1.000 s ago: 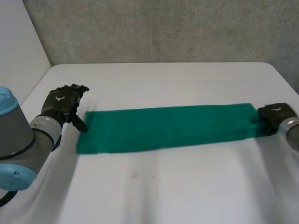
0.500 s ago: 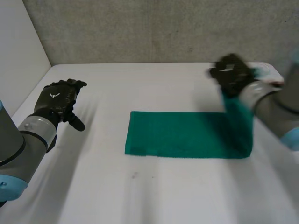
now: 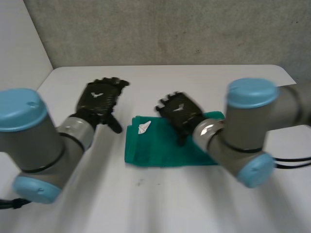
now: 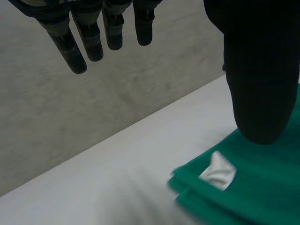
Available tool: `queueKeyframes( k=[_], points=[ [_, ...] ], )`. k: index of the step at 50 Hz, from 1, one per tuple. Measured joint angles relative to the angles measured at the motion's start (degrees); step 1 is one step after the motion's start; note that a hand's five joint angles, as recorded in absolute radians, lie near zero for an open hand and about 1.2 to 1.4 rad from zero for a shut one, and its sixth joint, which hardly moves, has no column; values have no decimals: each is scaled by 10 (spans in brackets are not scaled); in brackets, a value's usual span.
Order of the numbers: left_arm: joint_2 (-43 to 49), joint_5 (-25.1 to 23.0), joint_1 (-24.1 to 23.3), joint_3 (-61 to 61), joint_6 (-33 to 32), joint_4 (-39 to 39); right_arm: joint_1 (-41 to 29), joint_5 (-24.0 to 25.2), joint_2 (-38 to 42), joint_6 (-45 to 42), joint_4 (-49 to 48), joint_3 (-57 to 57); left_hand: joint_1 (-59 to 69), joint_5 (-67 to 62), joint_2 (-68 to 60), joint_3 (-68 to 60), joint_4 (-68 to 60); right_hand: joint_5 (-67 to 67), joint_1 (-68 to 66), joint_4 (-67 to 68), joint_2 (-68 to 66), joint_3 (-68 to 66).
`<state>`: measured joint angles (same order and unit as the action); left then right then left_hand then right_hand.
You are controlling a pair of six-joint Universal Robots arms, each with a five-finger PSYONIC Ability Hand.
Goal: Fold the towel.
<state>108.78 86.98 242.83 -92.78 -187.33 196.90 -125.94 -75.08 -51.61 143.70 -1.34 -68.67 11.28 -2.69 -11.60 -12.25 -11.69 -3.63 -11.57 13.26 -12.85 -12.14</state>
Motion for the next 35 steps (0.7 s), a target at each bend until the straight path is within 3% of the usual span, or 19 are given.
queueKeyframes(
  k=[1, 6, 13, 14, 15, 16, 17, 18, 19, 27, 35],
  points=[
    [16, 1, -16, 17, 0, 0, 42, -13, -50, 61, -1, -48, 0, 0, 0, 0, 0, 0, 0, 0, 0, 0],
    [93, 4, -73, 85, -1, -2, 111, -16, -117, 127, -10, -159, 0, 0, 0, 0, 0, 0, 0, 0, 0, 0],
    [168, 25, -97, 138, -3, -5, 195, -12, -136, 114, -45, -267, 0, 0, 0, 0, 0, -34, -29, 34, -39, -44],
    [172, 30, -97, 140, -3, -6, 209, -13, -135, 106, -52, -280, 0, 0, 0, 0, 0, -114, -113, 120, -123, -131],
    [172, 30, -97, 140, -3, -6, 209, -13, -135, 106, -52, -280, 0, 0, 0, 0, 0, -114, -113, 120, -123, -131],
    [177, 37, -97, 142, -3, -6, 217, -13, -132, 101, -55, -287, 0, 0, 0, 0, 0, -187, -190, 198, -215, -209],
    [177, 46, -95, 140, -2, -7, 238, -15, -121, 84, -64, -297, 0, 0, 0, 0, 0, -397, -390, 422, -436, -434],
    [175, 49, -94, 138, -2, -7, 242, -16, -118, 80, -66, -298, 0, 0, 0, 0, 0, -397, -390, 422, -436, -434],
    [171, 54, -92, 134, -2, -8, 249, -18, -111, 71, -69, -297, 0, 0, 0, 0, 0, -499, -448, 522, -535, -532],
    [113, 63, -64, 82, 1, -9, 241, -37, -92, 41, -67, -238, 0, 0, 0, 0, 0, -524, -451, 549, -547, -554],
    [47, 61, -27, 18, 2, -8, 118, -43, -91, 48, -54, -143, 0, 0, 0, 0, 0, -530, -451, 549, -547, -554]
  ],
)
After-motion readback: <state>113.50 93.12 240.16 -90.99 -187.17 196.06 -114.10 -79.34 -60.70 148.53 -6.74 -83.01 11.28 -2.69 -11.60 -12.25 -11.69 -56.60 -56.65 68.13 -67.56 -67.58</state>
